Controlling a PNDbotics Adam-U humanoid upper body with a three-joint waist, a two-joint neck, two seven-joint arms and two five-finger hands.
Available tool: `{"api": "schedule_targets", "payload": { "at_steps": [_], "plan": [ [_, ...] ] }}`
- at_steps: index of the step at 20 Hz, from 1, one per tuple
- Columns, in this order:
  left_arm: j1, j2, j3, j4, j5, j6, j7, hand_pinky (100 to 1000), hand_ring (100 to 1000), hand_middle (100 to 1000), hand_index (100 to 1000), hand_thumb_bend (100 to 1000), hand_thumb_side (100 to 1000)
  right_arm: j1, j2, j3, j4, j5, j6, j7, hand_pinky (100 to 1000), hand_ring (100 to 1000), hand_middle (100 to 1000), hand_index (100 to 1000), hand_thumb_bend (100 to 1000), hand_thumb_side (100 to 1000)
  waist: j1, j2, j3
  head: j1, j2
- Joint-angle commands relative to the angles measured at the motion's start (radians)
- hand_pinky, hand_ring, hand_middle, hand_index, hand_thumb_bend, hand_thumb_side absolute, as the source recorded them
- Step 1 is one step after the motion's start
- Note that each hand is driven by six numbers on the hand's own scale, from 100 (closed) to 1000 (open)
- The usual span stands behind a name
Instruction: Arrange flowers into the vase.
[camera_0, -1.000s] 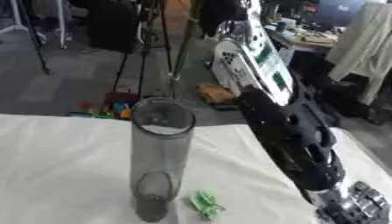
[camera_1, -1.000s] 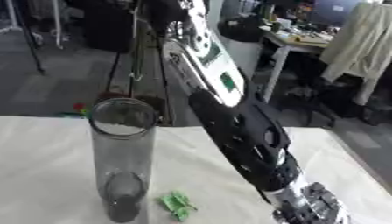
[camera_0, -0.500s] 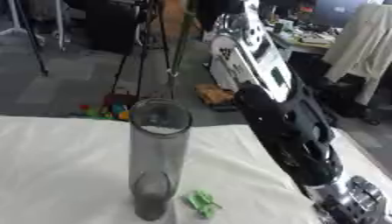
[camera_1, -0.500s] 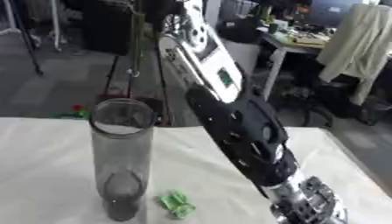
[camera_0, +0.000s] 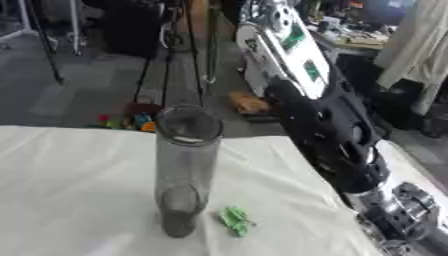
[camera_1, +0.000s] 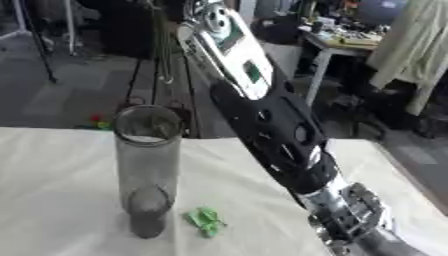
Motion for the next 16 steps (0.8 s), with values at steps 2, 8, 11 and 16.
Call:
{"api": "schedule_targets", "payload": {
  "at_steps": [2,8,11,16],
  "plan": [
    [-0.020,0.002,0.004,-0.013,0.008,0.006,-0.002,717,829,760,895,316,920,-0.025,-0.013,-0.028,-0.013,-0.007,0.050,-0.013,100,100,100,140,100,207,0.007,-0.027,0.002,-0.006,0.006],
    [-0.022,-0.003,0.002,-0.013,0.012,0.015,-0.004,716,829,760,895,320,919,-0.022,-0.005,-0.057,0.001,-0.060,0.102,-0.049,100,100,100,142,100,227,0.001,-0.041,0.009,-0.013,-0.002],
    [-0.023,-0.003,0.002,-0.013,0.013,0.017,-0.004,716,829,760,895,322,917,-0.020,-0.005,-0.065,0.009,-0.075,0.116,-0.061,100,100,100,142,100,230,-0.002,-0.046,0.010,-0.016,-0.004],
    [-0.025,-0.004,0.001,-0.013,0.017,0.019,-0.006,715,829,760,895,326,913,-0.024,-0.002,-0.079,0.006,-0.110,0.125,-0.085,100,100,100,142,100,231,-0.005,-0.053,0.010,-0.018,-0.009]
  ]
}}
